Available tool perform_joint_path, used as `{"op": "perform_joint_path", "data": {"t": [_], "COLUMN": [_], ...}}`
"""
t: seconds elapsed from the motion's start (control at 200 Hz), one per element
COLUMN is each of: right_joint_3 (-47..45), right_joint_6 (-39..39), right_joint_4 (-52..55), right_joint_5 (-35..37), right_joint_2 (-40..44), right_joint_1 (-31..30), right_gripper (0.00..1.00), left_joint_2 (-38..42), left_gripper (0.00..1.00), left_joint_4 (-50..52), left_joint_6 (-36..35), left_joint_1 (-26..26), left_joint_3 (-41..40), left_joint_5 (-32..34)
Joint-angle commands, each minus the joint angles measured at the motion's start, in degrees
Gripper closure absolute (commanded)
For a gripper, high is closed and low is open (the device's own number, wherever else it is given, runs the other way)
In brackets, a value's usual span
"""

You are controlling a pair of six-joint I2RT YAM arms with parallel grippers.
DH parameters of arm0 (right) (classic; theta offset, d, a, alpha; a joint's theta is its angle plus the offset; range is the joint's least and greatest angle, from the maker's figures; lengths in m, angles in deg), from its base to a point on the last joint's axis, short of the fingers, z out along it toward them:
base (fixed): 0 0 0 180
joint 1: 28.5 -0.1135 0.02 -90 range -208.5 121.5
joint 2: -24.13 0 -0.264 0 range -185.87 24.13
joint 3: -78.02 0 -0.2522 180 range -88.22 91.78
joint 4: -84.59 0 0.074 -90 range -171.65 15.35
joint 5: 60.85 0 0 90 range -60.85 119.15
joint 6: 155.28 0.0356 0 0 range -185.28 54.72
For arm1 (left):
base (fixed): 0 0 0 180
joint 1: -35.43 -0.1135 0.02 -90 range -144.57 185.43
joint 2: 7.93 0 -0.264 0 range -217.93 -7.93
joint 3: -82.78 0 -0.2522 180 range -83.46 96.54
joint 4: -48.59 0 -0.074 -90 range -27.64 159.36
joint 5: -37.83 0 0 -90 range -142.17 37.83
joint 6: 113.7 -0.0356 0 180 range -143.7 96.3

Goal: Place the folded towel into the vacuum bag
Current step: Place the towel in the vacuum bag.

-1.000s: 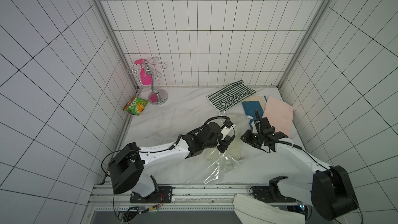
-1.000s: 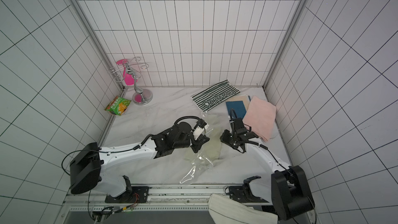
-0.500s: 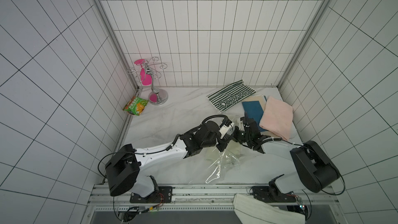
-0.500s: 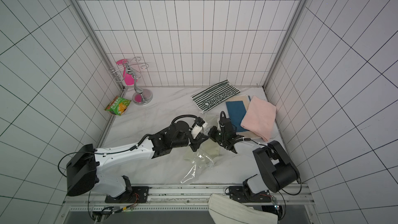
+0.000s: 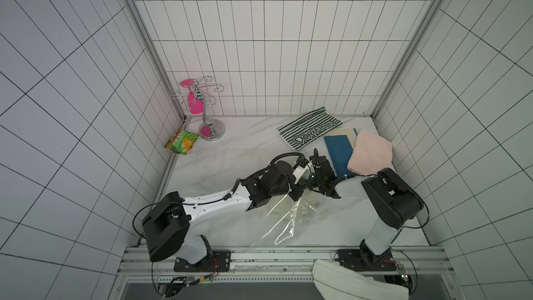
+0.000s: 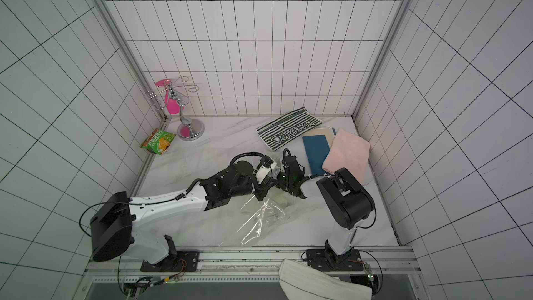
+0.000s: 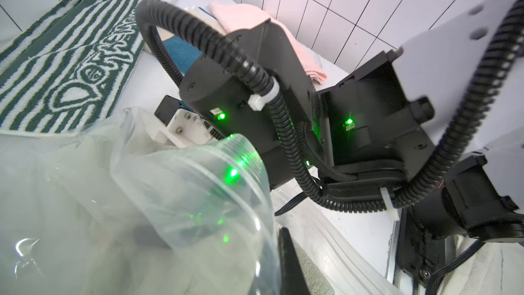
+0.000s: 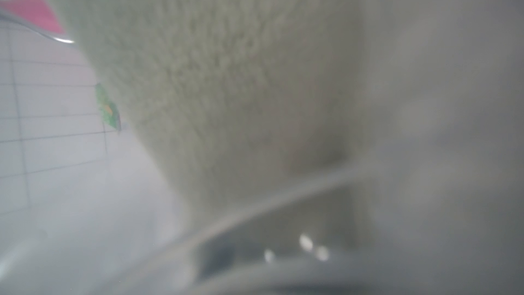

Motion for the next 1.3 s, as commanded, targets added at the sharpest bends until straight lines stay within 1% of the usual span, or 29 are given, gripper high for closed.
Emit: {"op": "perform_joint_path", "data": {"t": [0.0,0.07,0.26,0.415,0.49,0.61,0.765,0.84,0.885,0.955,1.045,1.11,1.195,1.295], "right_joint_3": [0.26,0.29,-0.31,-3.89,-4.89,-6.72,-8.0,-7.88,-7.36,-6.3,-2.76,-0.25,1.81,1.32], "right_joint_6": [0.8,-0.82,-7.39,-7.77,-8.0,-8.78,-6.46,-5.42,-5.3,-5.21,-7.84,-9.66,-11.19,-10.95], "right_joint_4": [3.48,6.94,23.58,27.7,28.36,28.12,23.91,21.66,22.13,24.2,32.45,36.51,39.31,38.15], "right_joint_5": [-5.59,-7.13,-10.4,-12.79,-13.05,-12.07,-10.97,-11.85,-11.86,-11.95,-9.65,-8.45,-8.08,-8.66], "right_joint_2": [0.33,4.37,16.5,21.38,20.65,16.27,7.47,5.25,5.81,9.09,14.77,17.46,17.66,15.47], "right_joint_1": [-0.49,-0.26,0.05,-0.55,-1.15,-1.15,-1.09,-0.85,-0.88,-0.82,-0.42,0.34,1.45,1.25], "right_gripper": [0.71,0.7,0.67,0.67,0.67,0.68,0.7,0.7,0.7,0.7,0.7,0.7,0.69,0.7], "left_joint_2": [-2.23,-3.02,-3.98,-4.11,-4.22,-2.82,-0.41,0.46,1.11,2.16,3.13,3.42,3.4,3.08], "left_gripper": [1.0,1.0,1.0,1.0,1.0,1.0,1.0,1.0,1.0,1.0,1.0,1.0,1.0,1.0], "left_joint_4": [-0.05,0.45,-0.4,-0.56,-1.51,-2.91,-4.04,-3.76,-3.88,-4.05,-4.33,-4.68,-5.33,-5.35], "left_joint_6": [-1.57,-0.84,0.11,-0.1,0.28,0.55,-0.09,-0.45,-0.55,-0.66,-0.71,-0.82,-1.04,-1.01], "left_joint_1": [-1.1,-1.09,-0.92,-1.01,-1.01,-1.01,-1.03,-1.14,-1.11,-1.1,-1.1,-1.14,-1.11,-1.1], "left_joint_3": [1.09,1.33,0.63,1.45,1.06,0.17,-0.71,-0.84,-1.17,-1.74,-2.29,-2.59,-2.78,-2.32], "left_joint_5": [0.92,0.27,0.44,1.22,1.7,3.68,5.47,6.13,6.72,7.15,7.7,7.9,7.48,6.6]}}
